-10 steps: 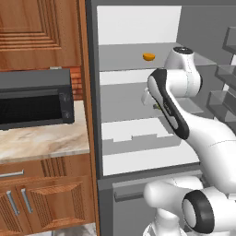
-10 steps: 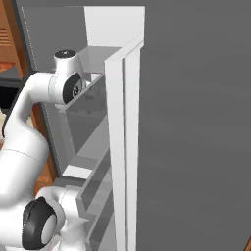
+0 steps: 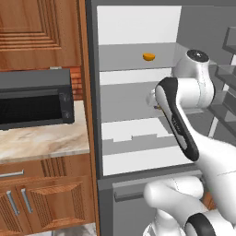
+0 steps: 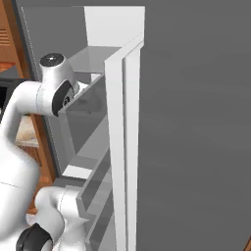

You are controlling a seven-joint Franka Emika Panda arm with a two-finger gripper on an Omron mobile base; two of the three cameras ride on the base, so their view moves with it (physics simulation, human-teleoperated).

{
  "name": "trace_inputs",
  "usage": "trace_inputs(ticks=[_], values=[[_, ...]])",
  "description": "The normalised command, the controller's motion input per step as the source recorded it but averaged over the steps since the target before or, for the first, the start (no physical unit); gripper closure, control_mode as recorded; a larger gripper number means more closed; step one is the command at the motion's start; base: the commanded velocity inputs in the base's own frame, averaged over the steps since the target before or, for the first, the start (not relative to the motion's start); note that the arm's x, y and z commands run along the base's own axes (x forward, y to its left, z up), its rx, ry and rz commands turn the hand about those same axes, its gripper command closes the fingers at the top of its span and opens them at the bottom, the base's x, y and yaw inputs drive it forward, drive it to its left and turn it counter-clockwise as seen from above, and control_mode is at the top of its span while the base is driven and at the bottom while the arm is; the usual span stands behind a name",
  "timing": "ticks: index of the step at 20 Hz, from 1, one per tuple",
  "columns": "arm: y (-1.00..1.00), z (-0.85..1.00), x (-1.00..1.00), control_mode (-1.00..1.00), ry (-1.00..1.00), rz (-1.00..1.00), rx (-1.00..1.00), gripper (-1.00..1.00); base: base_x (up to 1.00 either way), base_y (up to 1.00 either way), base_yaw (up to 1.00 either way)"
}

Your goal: Pick the orange and apple from the fridge and place them inside the tupperware on the counter.

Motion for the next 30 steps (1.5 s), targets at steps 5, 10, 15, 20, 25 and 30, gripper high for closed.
trace_inputs(ticks=[5, 10, 15, 20, 25, 30], values=[[0.0, 0.41, -0.39, -1.0, -0.45, 0.0, 0.0, -1.0, 0.0, 0.0, 0.0], [0.0, 0.65, -0.09, -1.0, -0.45, 0.0, 0.02, -1.0, 0.0, 0.0, 0.0], [-0.16, 0.77, 0.0, -1.0, -0.2, 0.0, 0.1, -1.0, 0.0, 0.0, 0.0], [-0.16, 0.65, 0.06, -1.0, 0.0, -0.06, 0.12, -1.0, 0.0, 0.0, 0.0], [-0.06, 0.44, 0.35, -1.0, 0.15, -0.1, 0.07, -1.0, 0.0, 0.0, 0.0], [0.0, 0.24, 0.32, -1.0, 0.15, -0.1, 0.0, -1.0, 0.0, 0.0, 0.0]])
